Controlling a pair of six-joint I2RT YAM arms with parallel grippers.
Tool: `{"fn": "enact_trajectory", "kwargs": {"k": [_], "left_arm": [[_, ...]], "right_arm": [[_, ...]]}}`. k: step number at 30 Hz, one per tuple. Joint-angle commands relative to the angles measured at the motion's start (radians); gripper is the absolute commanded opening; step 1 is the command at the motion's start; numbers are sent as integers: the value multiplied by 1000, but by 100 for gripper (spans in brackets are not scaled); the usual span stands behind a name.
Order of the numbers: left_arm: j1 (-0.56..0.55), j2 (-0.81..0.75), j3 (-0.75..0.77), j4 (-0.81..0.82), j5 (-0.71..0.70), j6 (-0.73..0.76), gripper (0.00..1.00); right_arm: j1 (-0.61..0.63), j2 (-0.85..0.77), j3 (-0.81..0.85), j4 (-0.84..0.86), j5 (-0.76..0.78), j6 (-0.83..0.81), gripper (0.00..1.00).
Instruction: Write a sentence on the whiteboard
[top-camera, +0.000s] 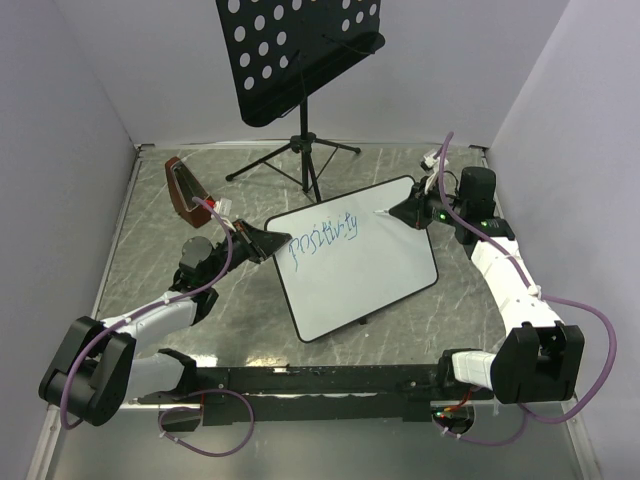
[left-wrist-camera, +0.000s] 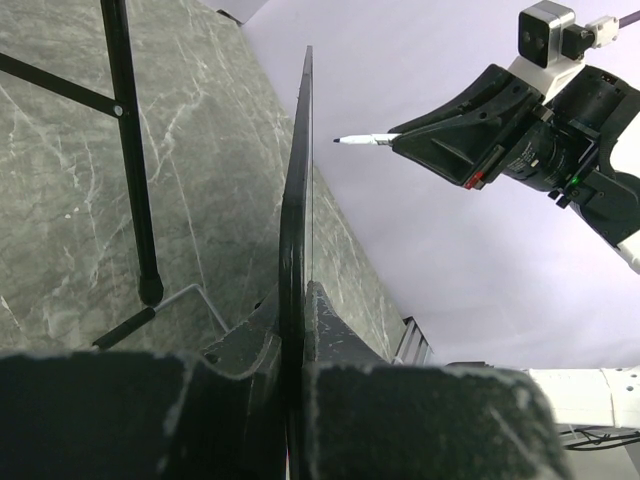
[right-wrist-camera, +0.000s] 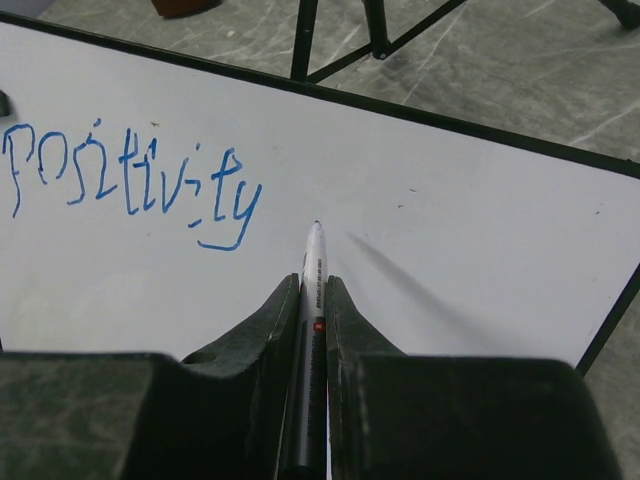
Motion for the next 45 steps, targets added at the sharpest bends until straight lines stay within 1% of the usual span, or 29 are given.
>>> {"fn": "enact_trajectory", "kwargs": {"k": [1, 25, 45], "left_arm": [[-4, -35, 24, 94, 21, 38, 1], [-4, -44, 13, 103, 13, 28, 1], [-4, -28, 13, 124, 19, 16, 1]], "right_arm": [[-6, -19, -3, 66, -45, -26, 0], [-6, -7, -8, 89, -76, -46, 0], [2, 53, 15, 140, -50, -43, 0]]}}
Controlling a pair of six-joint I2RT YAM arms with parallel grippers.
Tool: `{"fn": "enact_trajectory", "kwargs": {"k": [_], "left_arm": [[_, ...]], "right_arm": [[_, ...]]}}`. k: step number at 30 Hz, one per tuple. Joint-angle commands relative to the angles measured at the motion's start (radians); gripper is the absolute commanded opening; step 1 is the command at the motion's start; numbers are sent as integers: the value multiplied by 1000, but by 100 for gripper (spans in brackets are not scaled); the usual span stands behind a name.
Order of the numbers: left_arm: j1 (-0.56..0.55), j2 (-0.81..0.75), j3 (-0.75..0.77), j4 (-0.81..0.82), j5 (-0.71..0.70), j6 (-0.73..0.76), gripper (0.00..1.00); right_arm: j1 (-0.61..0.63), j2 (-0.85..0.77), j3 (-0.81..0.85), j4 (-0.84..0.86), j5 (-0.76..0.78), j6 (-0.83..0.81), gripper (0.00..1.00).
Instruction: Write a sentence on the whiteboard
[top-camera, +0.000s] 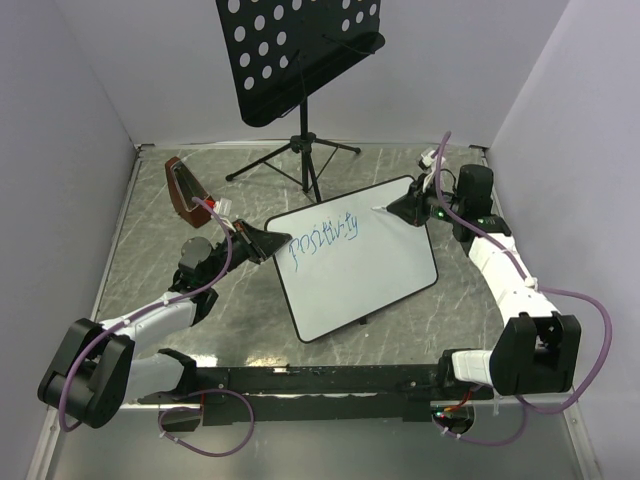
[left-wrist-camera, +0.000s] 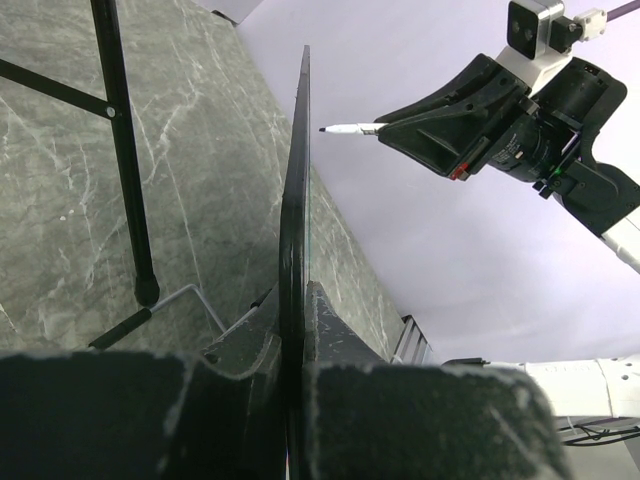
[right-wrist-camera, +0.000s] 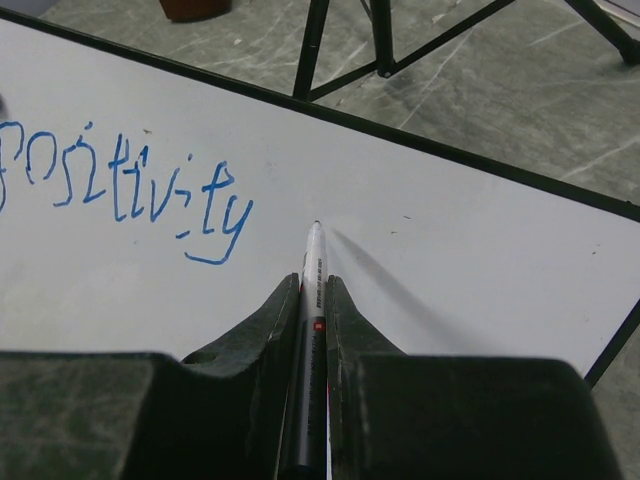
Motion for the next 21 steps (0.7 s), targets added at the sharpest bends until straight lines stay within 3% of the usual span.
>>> {"fn": "enact_trajectory", "kwargs": {"k": [1, 12, 21], "left_arm": [[-4, -18, 15, 125, 16, 15, 1], [-4, -21, 15, 119, 14, 19, 1], [-4, -21, 12, 118, 14, 21, 1]], "right_arm": [[5, 15, 21, 81, -5, -10, 0], [43, 40, 28, 138, 30, 27, 0], [46, 38, 27, 70, 34, -20, 0]]}}
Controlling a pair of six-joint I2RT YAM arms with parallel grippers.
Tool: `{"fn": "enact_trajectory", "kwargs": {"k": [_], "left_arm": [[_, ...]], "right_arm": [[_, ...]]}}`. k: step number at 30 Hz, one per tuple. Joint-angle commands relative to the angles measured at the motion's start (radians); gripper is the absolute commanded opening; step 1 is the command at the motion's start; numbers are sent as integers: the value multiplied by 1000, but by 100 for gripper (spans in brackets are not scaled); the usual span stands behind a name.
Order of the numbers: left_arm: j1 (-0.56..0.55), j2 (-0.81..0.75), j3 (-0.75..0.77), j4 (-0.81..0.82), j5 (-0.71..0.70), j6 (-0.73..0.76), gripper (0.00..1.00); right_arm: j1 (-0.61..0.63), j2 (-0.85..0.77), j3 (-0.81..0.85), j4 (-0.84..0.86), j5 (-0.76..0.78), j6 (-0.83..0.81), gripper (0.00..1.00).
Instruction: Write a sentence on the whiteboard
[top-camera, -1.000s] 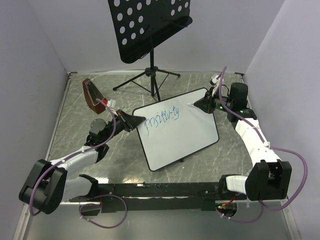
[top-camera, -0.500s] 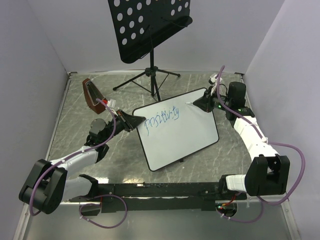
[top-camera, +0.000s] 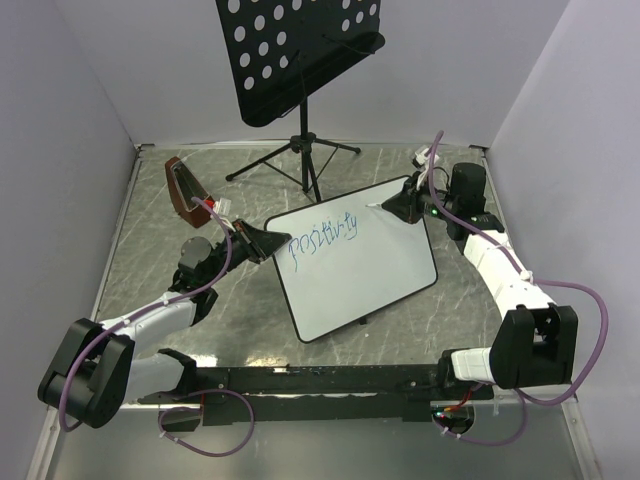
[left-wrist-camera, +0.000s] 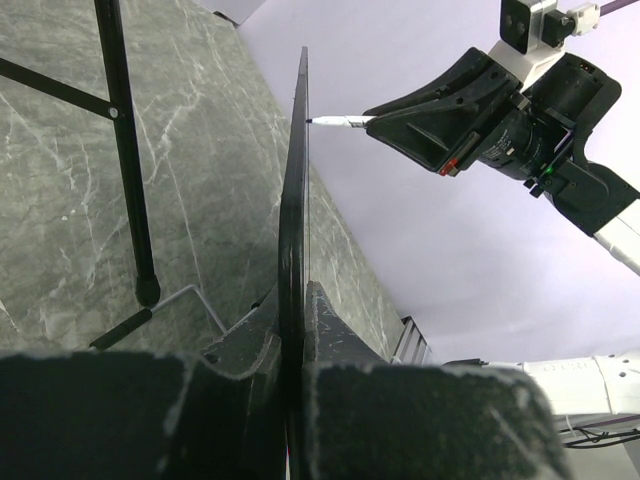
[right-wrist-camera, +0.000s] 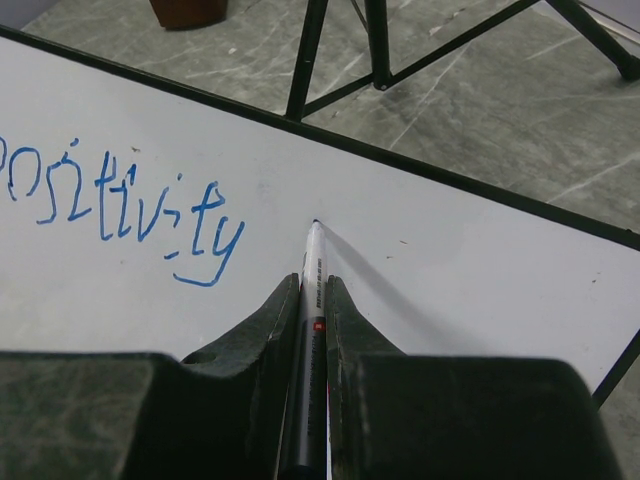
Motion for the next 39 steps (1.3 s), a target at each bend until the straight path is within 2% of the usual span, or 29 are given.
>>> {"fn": "enact_trajectory", "kwargs": {"k": [1, 22, 39], "left_arm": [[-4, -21, 13, 120, 12, 24, 1], [-2, -21, 10, 113, 1, 21, 1], [-4, -15, 12, 121, 4, 18, 1]], "right_arm": [[7, -5, 21, -7, -1, -48, 0], [7, -112, -77, -149, -28, -158, 0], [7, -60, -8, -91, -16, -94, 0]]}}
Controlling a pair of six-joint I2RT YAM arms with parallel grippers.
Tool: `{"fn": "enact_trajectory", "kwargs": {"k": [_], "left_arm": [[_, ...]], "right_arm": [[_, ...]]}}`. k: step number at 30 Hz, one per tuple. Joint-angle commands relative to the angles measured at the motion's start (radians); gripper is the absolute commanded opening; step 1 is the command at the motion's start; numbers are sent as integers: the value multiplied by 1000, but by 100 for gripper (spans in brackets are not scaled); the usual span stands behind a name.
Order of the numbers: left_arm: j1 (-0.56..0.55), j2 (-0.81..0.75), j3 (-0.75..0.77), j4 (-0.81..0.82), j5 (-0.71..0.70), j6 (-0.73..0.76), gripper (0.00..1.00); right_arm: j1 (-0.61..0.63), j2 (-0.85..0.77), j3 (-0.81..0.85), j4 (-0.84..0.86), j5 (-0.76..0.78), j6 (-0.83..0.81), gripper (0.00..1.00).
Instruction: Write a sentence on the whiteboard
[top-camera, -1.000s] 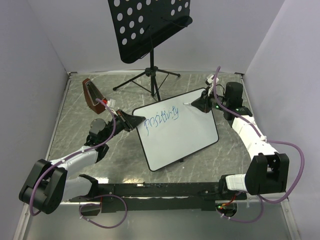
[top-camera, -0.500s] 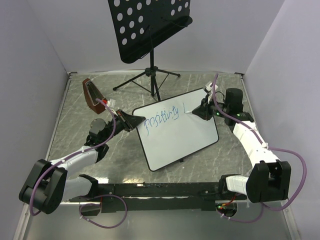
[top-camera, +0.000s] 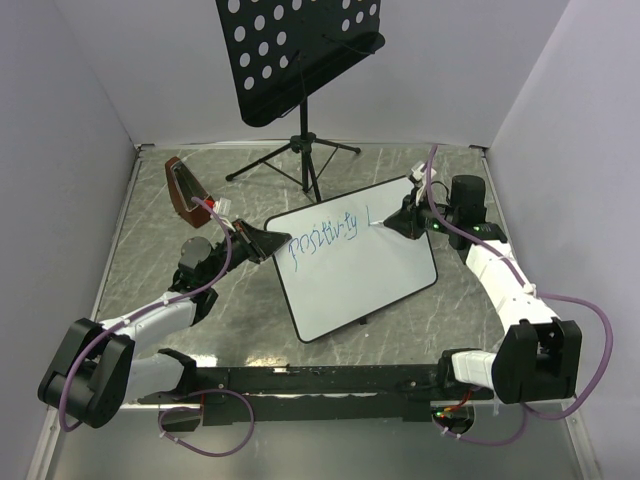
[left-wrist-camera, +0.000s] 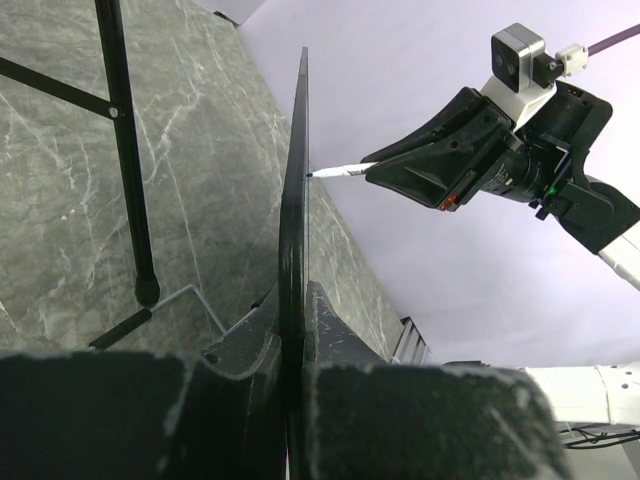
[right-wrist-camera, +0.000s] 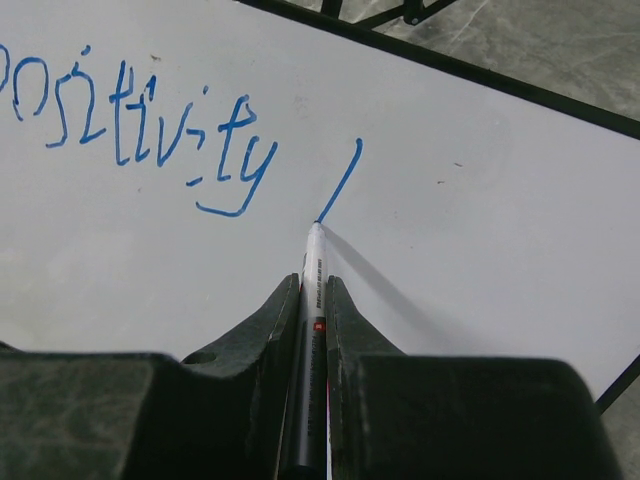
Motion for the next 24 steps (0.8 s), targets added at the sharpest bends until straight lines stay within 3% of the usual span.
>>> {"fn": "enact_trajectory", "kwargs": {"k": [1, 24], "left_arm": [[-4, -16, 13, 121, 8, 22, 1], [-4, -10, 18, 124, 10, 22, 1]], "right_arm": [[7, 22, 60, 58, -12, 20, 0], [4, 36, 83, 75, 88, 42, 0]]}}
